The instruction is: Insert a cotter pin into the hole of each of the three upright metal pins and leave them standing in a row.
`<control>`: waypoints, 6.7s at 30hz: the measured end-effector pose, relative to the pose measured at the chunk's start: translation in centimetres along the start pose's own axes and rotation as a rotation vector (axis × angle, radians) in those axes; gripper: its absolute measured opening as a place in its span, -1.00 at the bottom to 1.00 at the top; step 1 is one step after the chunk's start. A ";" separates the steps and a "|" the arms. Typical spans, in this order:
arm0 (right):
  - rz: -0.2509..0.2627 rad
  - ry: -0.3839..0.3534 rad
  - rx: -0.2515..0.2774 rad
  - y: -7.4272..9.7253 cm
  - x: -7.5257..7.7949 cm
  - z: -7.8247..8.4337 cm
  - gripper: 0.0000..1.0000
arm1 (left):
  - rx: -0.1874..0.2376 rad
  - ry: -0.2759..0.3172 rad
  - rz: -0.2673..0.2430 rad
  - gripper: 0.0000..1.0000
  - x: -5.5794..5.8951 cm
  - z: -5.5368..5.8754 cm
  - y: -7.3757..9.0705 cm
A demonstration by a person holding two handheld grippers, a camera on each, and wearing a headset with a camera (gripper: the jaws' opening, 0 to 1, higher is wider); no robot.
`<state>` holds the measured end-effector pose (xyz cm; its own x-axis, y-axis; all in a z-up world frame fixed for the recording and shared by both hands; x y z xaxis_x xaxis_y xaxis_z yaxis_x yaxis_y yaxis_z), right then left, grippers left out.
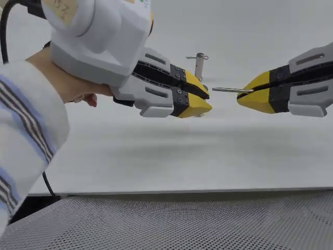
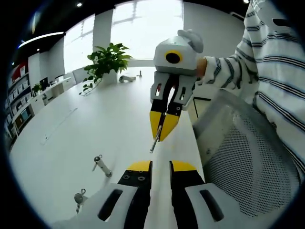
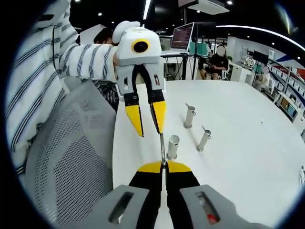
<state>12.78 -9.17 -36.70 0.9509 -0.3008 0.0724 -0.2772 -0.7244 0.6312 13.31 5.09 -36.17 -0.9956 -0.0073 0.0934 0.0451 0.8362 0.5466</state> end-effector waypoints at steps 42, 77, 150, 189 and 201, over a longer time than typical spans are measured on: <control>-0.036 0.044 -0.091 -4.4 2.6 1.5 -1.00 | -0.102 -0.035 -0.122 -0.81 -3.8 1.8 -1.8; -0.008 0.005 0.047 -5.9 2.1 0.4 -1.00 | -0.123 -0.018 -0.123 -0.82 -3.8 1.5 -2.0; -0.099 -0.003 0.182 -8.9 0.7 1.8 -0.84 | 0.127 0.367 -0.307 0.97 1.5 6.5 2.9; 0.062 -0.071 0.180 -5.2 10.1 6.1 -0.84 | 0.108 0.415 -0.343 0.96 2.5 7.0 3.4; 0.079 -0.072 0.213 -5.1 10.5 6.3 -0.82 | 0.087 0.420 -0.357 0.95 2.6 7.1 3.5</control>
<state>23.30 -12.52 -44.02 0.9149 -0.4000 0.0548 -0.3805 -0.8088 0.4484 10.29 11.92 -39.91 -0.8288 -0.5013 0.2488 -0.3134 0.7841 0.5357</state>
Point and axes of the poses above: the centre of the closed fingertips' face, and the gripper's own axes: y roughly backward along the fingers, x roughly to its right, z roughly out of its underside, the point moved 7 cm from there along y, roughly backward along the fingers, and after that the axes turned 5 degrees about z, right-handed, at the moved point
